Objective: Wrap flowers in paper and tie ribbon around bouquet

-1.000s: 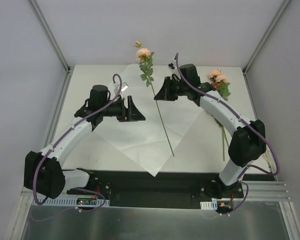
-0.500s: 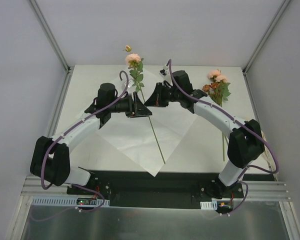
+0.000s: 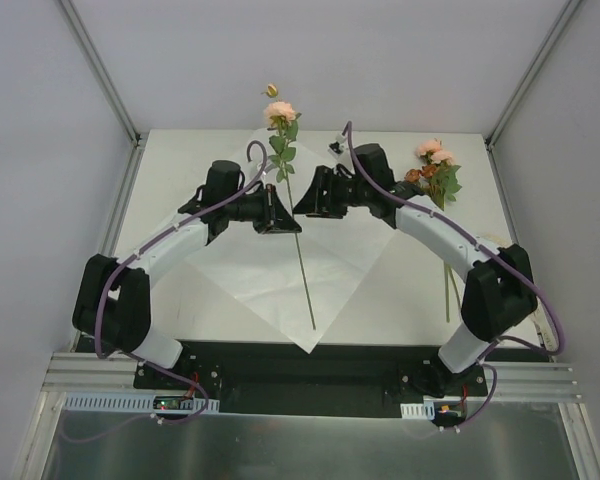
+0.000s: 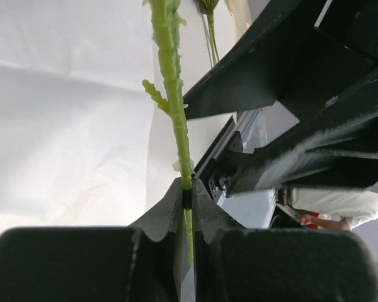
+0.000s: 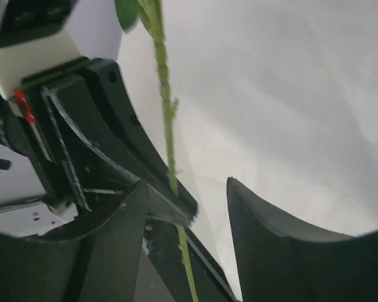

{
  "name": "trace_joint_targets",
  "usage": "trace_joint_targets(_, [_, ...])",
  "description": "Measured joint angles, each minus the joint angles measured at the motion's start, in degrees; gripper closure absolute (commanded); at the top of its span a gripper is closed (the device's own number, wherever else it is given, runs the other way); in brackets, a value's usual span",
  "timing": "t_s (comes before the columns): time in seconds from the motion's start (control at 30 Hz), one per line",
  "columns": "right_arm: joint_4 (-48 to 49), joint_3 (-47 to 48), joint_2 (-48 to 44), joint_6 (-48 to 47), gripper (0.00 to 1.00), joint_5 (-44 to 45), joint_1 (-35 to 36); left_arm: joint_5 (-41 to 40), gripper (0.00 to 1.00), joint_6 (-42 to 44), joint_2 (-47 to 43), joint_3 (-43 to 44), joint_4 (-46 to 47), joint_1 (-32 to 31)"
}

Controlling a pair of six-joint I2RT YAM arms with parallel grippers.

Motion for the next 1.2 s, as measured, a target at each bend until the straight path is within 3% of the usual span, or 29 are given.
trace_joint_targets(0.23, [-11.4,-6.9,-9.9,-10.1,0.33,5.9,-9.0,0.5,1.0,5.8,10.1,11.1,-9.8,4.9])
trace_joint_targets(0.33, [-12.9,-15.8,-15.8,-12.9,0.3,8.3,-9.6,0.0,1.0,7.7,16.6,15.8,-13.0,7.5])
trace_joint_targets(0.4, [-12.9,-23.4,-18.3,-12.9,0.26,8.5,-9.0,-0.3,1.0,9.2,21.0,18.9,-15.2,8.3])
trace_joint_targets(0.63, [-9.0,-38.7,-19.0,-8.9,0.28,8.1,-10.4,-1.6,1.0,13.9,33.6,31.3,-19.3,8.3])
trace_joint_targets(0.77, [-2.6,-42.8,-19.0,-5.8,0.35,6.8,-13.6,-1.7,1.0,14.4,39.5,36.9,-19.3,8.6])
trace_joint_targets(0.9, [6.6,-48.0,-18.4,-1.9,0.53,4.3,-16.8,-1.9,1.0,14.5,42.7,38.0,-19.5,9.2])
trace_joint_targets(1.2, [27.6,-54.5,-13.5,7.8,0.63,0.1,-19.2,-3.2,1.0,14.5,44.1,38.0,-20.5,9.6])
